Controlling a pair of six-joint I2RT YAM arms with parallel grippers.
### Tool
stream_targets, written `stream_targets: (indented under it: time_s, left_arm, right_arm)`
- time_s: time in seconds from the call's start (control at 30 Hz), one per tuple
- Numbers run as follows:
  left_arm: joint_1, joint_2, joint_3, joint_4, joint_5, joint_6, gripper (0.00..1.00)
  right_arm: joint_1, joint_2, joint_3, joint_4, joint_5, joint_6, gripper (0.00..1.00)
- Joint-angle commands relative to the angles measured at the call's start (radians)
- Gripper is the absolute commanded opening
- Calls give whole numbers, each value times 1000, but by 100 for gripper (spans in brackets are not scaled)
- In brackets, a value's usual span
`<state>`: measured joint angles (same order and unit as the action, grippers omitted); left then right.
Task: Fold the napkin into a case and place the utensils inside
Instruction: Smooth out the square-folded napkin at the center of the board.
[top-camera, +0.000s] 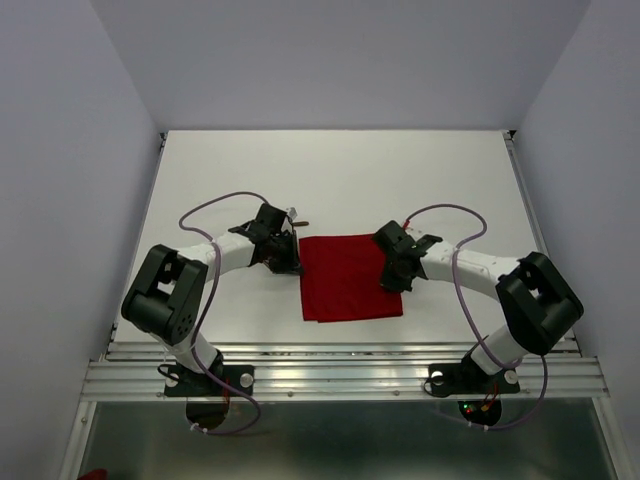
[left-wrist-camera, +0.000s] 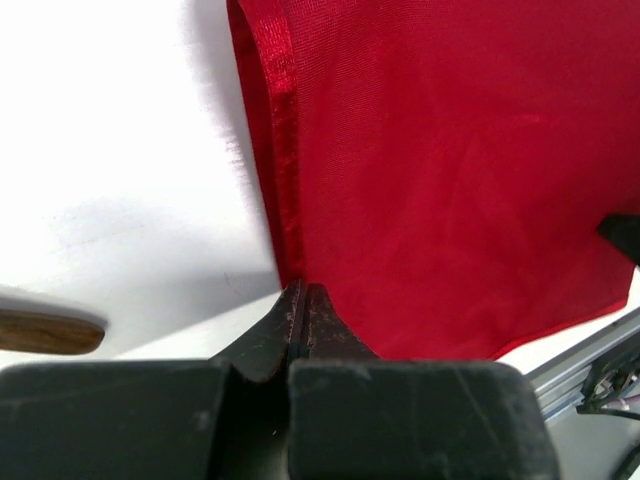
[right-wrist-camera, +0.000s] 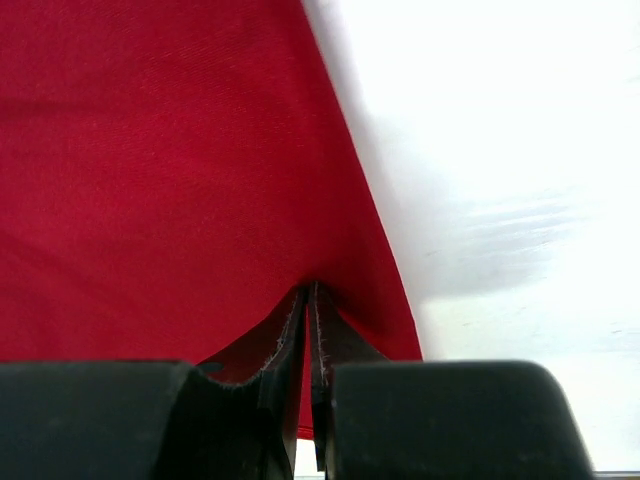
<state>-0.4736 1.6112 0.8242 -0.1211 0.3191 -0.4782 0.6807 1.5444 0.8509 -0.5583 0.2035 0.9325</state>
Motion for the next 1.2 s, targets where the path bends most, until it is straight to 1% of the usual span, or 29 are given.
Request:
stream_targets:
  time_s: [0.0, 0.2, 0.37, 0.5, 0.6, 0.7, 0.8, 0.93, 1.17]
  left_arm:
    - [1, -69, -13, -35, 23, 43, 0]
    - [1, -112, 30, -63, 20, 43, 0]
    - [1, -77, 130, -68, -63, 1, 0]
    - [1, -10, 210, -52, -92, -16, 0]
    - [3, 65, 260, -42, -101, -23, 0]
    - [3, 119, 279, -28, -120, -28, 0]
    - [3, 165, 260, 1, -109, -40, 0]
    - [3, 207, 248, 12, -117, -37, 0]
    - [3, 219, 271, 9, -109, -17, 0]
  right_arm:
    - [-42, -13, -7, -22, 68, -34, 11]
    - [-43, -24, 66, -64, 77, -102, 10]
    - [-56, -73, 129, -75, 152, -113, 11]
    - [-121, 9, 229, -66, 163, -165, 10]
    - [-154, 83, 310, -45, 142, -208, 10]
    - [-177, 134, 388, -29, 119, -239, 10]
    - [-202, 203, 456, -22, 96, -257, 10]
    - [-224, 298, 507, -14, 79, -265, 10]
    - [-234, 373, 531, -15, 88, -247, 9]
